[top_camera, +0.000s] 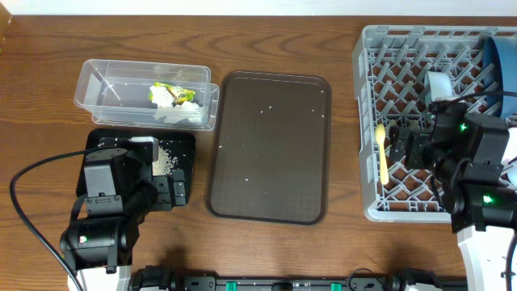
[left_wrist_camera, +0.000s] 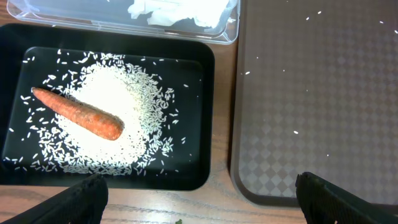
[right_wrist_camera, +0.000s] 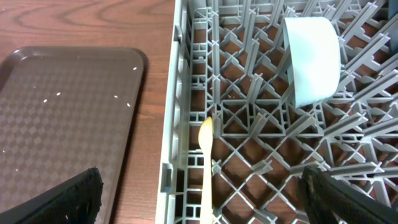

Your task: Sort waste into correct bins and load items into the dishwasher rack

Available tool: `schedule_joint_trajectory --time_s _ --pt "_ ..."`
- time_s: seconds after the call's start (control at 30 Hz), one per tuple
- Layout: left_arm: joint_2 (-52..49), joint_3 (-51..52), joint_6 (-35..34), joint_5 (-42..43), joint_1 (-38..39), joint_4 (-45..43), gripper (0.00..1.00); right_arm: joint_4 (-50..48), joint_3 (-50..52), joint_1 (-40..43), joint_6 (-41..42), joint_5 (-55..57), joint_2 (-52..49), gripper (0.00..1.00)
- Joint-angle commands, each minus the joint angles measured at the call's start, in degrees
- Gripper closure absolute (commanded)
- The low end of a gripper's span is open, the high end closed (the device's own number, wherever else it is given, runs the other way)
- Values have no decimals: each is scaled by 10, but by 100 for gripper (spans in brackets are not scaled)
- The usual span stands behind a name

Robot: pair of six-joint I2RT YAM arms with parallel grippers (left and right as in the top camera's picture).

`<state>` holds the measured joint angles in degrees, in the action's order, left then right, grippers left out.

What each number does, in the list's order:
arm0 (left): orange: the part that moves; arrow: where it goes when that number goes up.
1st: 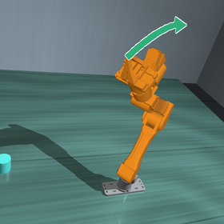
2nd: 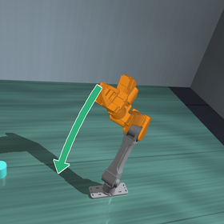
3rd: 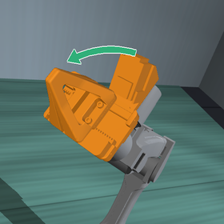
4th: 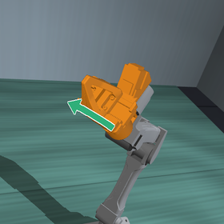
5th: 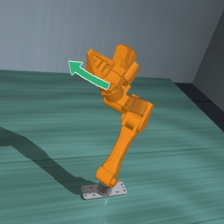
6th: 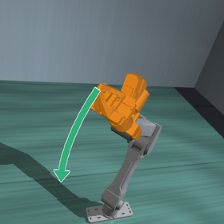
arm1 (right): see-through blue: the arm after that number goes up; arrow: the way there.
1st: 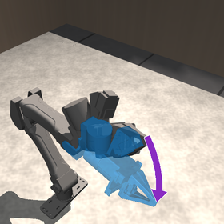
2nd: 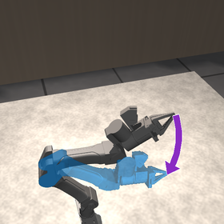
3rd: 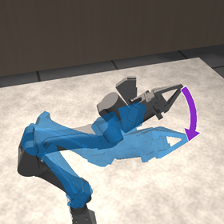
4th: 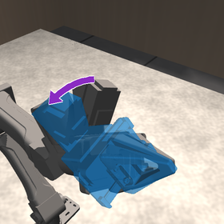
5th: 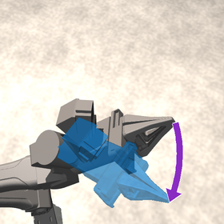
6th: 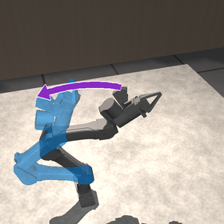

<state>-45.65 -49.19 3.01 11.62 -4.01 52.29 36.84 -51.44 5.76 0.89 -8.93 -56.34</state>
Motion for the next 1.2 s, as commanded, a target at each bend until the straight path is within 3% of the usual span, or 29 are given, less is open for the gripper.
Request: schedule_joint_trajectory --time_s 0.0,0.33,0.73,1.17 --pt "-1 3 -3 -2 2 1 2 2 14 6 8 6 38 1" --pt "-1 3 -3 -2 2 1 2 -14 160 -2 8 10 212 1" --pt "-1 3 -3 -2 2 1 2 -313 397 -21 -29 10 409 1" --pt "-1 3 -3 -2 2 1 2 -444 512 -21 -36 34 531 1"
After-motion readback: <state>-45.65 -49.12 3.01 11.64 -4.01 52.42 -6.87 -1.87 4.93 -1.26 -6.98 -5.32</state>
